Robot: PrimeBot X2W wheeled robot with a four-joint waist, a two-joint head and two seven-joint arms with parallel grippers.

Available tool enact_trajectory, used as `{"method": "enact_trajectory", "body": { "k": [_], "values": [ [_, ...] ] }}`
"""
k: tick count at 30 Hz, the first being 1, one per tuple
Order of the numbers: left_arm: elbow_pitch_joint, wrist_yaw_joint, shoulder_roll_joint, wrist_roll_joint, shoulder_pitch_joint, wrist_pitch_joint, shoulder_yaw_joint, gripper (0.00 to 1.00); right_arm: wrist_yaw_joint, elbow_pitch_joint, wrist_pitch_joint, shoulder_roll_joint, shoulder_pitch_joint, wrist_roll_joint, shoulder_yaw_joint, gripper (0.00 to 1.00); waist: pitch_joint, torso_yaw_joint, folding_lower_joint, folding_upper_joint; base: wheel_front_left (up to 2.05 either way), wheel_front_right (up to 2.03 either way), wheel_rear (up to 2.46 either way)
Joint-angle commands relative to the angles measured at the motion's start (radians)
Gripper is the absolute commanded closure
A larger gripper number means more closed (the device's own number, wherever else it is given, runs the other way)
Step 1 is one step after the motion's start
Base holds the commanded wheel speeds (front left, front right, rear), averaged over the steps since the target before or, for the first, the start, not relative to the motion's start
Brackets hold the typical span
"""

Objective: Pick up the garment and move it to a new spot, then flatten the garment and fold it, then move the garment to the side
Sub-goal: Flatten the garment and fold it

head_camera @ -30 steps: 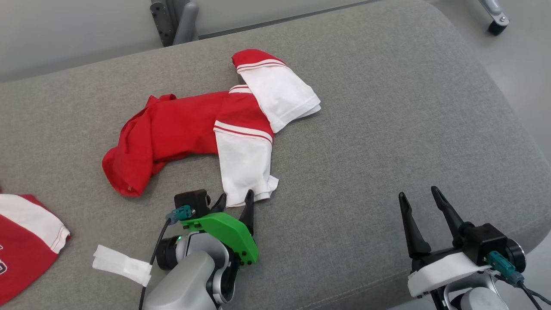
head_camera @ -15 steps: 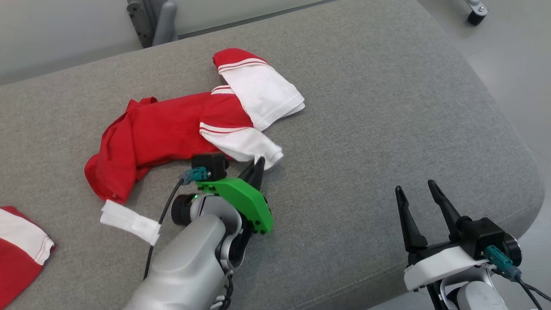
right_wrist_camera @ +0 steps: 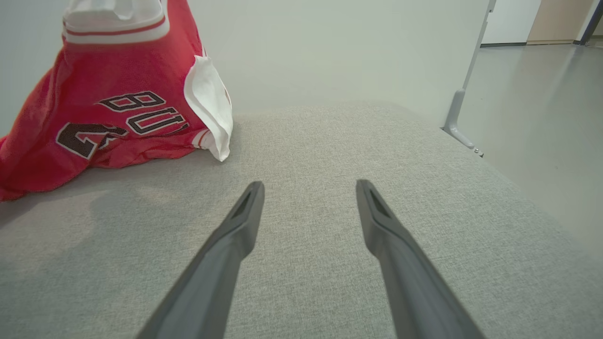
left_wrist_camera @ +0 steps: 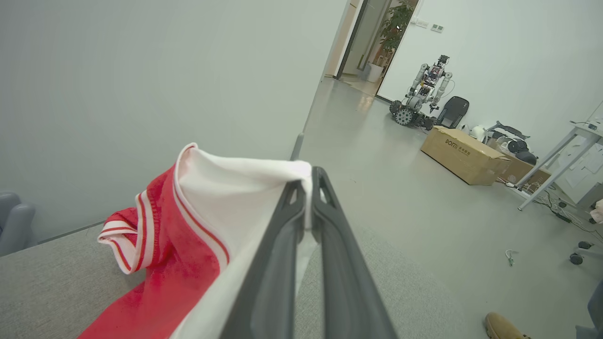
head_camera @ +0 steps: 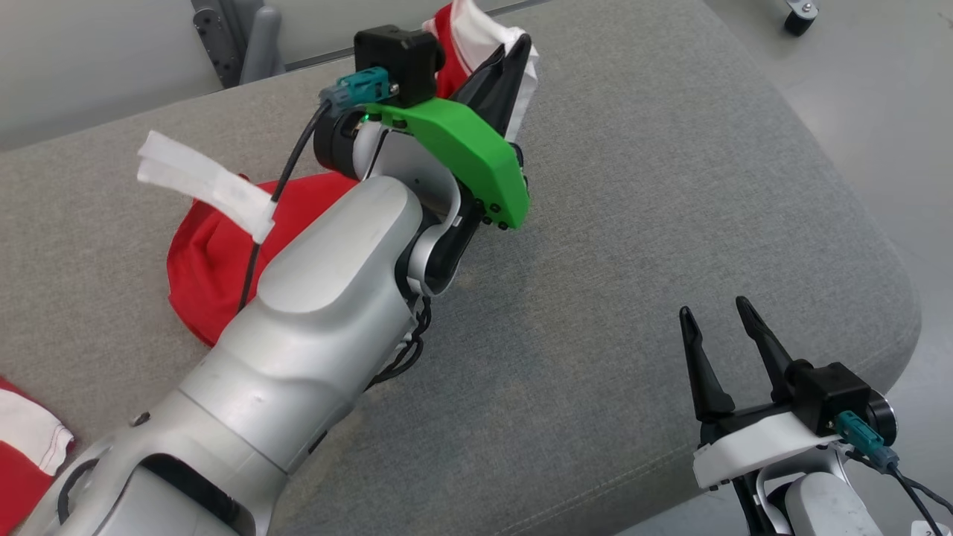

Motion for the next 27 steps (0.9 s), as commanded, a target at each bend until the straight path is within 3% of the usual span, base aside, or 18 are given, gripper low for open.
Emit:
{"method": "enact_trajectory", "body": {
  "k": [1, 8, 16, 24, 25, 27],
  "values": [
    [-0.005, 0.005, 0.004, -0.003, -0.022, 0.008, -0.015, 1.0, -0.001, -0.001, -0.003, 0.001, -0.006, 0.006, -0.001, 0.0, 0.003, -0.009, 0.0, -0.0001, 0.0, 0.0, 0.0],
    [-0.06, 0.002, 0.004, -0.043, -0.056, 0.055, -0.147, 1.0, -0.001, 0.001, -0.003, 0.004, -0.011, 0.014, -0.004, 0.0, 0.016, -0.04, 0.0, -0.0001, 0.0, 0.0, 0.0],
    [-0.117, 0.023, 0.005, -0.123, 0.109, 0.077, -0.345, 1.0, -0.001, -0.002, -0.003, 0.007, -0.013, 0.023, 0.003, 0.0, 0.052, -0.063, 0.0, -0.0001, 0.0, 0.0, 0.0],
    [-0.063, -0.018, 0.005, -0.088, 0.214, 0.044, -0.392, 1.0, -0.001, 0.0, -0.003, 0.007, -0.037, 0.027, 0.01, 0.0, 0.085, -0.076, 0.0, -0.0001, 0.0, 0.0, 0.0],
    [-0.064, -0.021, 0.005, -0.087, 0.221, 0.034, -0.393, 0.91, -0.001, 0.001, -0.003, 0.007, -0.038, 0.024, 0.009, 0.0, 0.086, -0.075, 0.0, -0.0001, 0.0, 0.0, 0.0],
    [-0.069, -0.017, 0.005, -0.092, 0.23, 0.014, -0.394, 0.0, -0.001, 0.002, -0.003, 0.007, -0.036, 0.02, 0.004, 0.0, 0.088, -0.068, 0.0, -0.0001, 0.0, 0.0, 0.0]
  ]
}}
